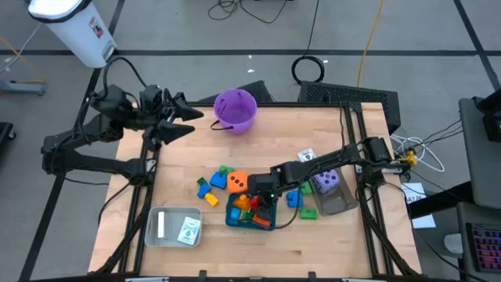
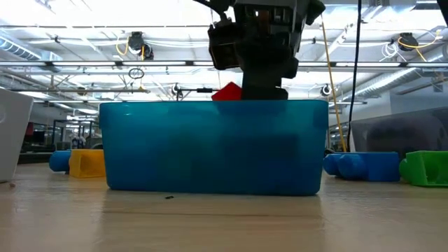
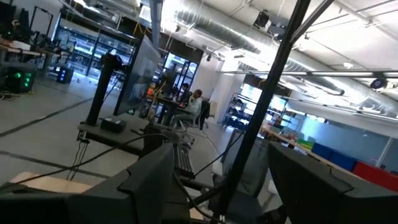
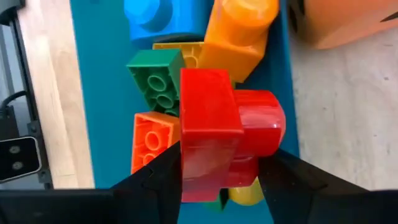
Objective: Pick & Place Toys
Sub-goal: Put the red game piece into the blue bin, then put the light blue game piece into the blue bin, then adjust the purple dice in the bin
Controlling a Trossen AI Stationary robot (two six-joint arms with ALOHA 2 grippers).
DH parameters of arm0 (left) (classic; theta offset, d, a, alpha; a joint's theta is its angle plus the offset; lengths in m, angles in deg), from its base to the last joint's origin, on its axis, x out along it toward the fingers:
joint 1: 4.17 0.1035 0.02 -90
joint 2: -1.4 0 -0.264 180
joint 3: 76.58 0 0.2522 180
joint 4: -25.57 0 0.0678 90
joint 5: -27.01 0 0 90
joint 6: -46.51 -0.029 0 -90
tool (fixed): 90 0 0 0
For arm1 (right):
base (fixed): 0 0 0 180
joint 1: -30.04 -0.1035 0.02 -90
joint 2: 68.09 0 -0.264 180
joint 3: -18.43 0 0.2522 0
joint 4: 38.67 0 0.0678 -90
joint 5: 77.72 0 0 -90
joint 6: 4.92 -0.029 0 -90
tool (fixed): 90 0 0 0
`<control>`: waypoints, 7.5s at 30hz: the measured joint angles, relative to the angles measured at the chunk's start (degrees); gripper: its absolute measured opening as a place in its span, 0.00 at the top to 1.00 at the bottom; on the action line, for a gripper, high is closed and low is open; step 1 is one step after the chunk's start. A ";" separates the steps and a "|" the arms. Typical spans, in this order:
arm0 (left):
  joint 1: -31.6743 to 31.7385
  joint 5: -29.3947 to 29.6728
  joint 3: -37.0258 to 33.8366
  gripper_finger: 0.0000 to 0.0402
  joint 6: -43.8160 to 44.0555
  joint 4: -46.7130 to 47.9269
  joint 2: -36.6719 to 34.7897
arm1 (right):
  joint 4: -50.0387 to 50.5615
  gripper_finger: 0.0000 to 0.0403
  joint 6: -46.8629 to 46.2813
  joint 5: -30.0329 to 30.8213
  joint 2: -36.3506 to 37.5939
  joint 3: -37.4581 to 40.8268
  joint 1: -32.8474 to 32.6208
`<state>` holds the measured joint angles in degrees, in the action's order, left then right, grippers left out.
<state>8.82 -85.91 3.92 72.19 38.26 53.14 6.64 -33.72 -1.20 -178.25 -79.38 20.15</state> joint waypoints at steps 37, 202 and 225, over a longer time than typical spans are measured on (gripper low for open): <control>-1.67 1.05 0.00 0.33 -0.04 12.45 0.00 | -53.14 0.38 -22.17 -14.02 4.01 0.04 11.87; -0.68 5.86 0.00 0.33 -3.07 14.82 6.03 | 2.99 0.45 14.89 1.30 3.40 -4.28 3.85; -0.81 4.79 0.00 0.33 -4.43 16.40 6.01 | 43.31 0.58 0.87 6.46 27.27 -4.33 -2.65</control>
<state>8.01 -81.12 3.92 67.76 54.66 59.16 49.96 -32.85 5.26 -150.98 -83.71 17.50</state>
